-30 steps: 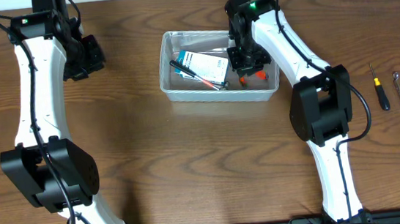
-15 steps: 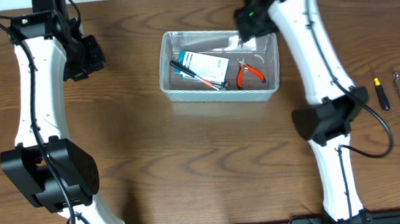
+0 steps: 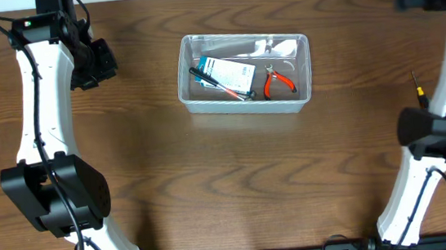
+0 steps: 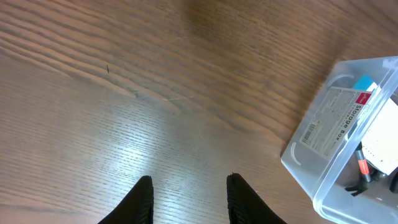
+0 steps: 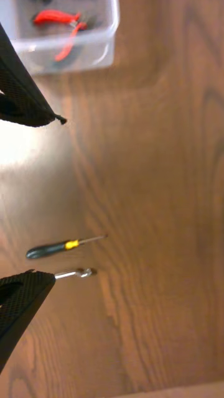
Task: Pack container
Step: 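Move the right gripper right toward the yellow-handled screwdriver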
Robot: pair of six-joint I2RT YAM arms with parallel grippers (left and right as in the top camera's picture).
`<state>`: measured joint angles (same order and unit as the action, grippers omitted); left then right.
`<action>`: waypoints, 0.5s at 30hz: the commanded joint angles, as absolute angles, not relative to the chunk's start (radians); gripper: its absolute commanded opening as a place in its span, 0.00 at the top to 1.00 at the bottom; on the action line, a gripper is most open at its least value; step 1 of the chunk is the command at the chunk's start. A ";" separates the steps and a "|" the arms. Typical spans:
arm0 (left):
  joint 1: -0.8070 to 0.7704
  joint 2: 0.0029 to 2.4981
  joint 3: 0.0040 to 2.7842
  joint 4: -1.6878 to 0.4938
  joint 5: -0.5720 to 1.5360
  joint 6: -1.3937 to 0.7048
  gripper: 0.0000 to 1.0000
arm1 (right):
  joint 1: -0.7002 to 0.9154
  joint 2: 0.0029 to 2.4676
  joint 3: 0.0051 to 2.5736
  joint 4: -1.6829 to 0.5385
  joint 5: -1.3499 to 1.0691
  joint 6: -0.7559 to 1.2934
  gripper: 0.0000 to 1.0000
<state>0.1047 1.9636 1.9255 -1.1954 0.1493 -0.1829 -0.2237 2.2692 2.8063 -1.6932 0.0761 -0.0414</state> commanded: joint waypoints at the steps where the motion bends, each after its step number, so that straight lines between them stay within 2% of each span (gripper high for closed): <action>1: 0.105 1.976 1.919 -1.196 0.137 -0.177 0.72 | -0.292 2.255 2.735 -1.699 -0.023 -0.122 0.23; 6: 0.105 1.976 1.919 -1.196 0.137 -0.177 0.72 | -0.366 2.230 2.581 -1.699 -0.035 -0.142 0.20; 15: 0.105 1.976 1.919 -1.195 0.137 -0.176 0.72 | -0.415 2.207 2.358 -1.683 -0.038 -0.205 0.30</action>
<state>0.1047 1.9636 1.9259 -1.1938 0.1493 -0.1829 -0.4038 2.2581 2.3989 -1.6871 -0.0185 -0.1608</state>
